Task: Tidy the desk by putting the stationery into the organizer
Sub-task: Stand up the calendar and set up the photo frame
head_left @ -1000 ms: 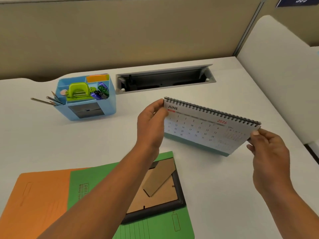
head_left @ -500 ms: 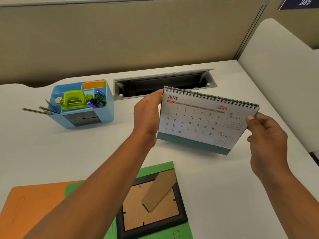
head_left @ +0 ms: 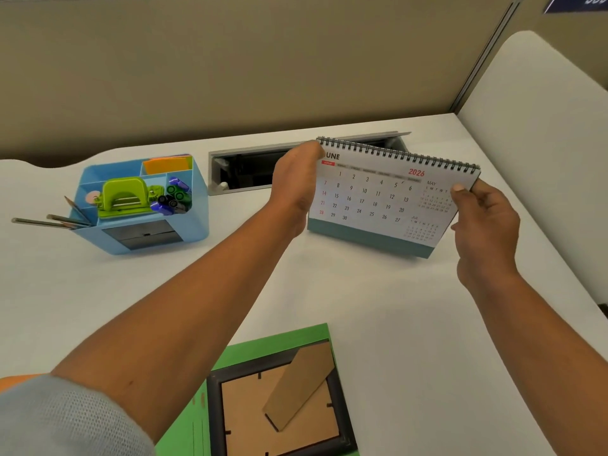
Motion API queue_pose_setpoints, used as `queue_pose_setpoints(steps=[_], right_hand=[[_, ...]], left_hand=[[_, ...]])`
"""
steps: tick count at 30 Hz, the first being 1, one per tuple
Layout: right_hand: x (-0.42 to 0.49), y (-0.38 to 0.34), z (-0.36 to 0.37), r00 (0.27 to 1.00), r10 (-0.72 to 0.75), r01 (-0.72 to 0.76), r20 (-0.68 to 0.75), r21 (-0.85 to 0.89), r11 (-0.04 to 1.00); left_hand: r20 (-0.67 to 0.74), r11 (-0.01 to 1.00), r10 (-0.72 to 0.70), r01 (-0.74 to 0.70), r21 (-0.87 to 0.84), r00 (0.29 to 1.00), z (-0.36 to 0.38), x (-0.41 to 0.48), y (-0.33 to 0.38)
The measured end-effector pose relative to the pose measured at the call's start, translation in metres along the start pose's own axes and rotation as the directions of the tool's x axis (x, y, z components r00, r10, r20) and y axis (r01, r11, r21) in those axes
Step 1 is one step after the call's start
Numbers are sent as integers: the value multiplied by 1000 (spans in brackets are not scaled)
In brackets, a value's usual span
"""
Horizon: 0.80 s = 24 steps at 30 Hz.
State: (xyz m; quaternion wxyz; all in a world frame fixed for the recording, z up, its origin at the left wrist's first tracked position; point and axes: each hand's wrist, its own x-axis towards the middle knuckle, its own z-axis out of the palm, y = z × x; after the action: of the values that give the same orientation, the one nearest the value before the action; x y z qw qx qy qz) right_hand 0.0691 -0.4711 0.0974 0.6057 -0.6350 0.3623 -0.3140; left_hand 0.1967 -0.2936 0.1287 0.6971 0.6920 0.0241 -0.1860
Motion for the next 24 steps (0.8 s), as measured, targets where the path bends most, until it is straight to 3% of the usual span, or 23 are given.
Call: queue_pose_setpoints(steps=[13, 24], right_hand=[[4, 13, -3, 999, 40, -40, -26, -10, 999], [-4, 21, -2, 997, 51, -49, -51, 35, 998]], left_hand=[[24, 991, 19, -22, 131, 1000, 2, 13, -12], [39, 990, 34, -39, 135, 999, -1, 6, -24]])
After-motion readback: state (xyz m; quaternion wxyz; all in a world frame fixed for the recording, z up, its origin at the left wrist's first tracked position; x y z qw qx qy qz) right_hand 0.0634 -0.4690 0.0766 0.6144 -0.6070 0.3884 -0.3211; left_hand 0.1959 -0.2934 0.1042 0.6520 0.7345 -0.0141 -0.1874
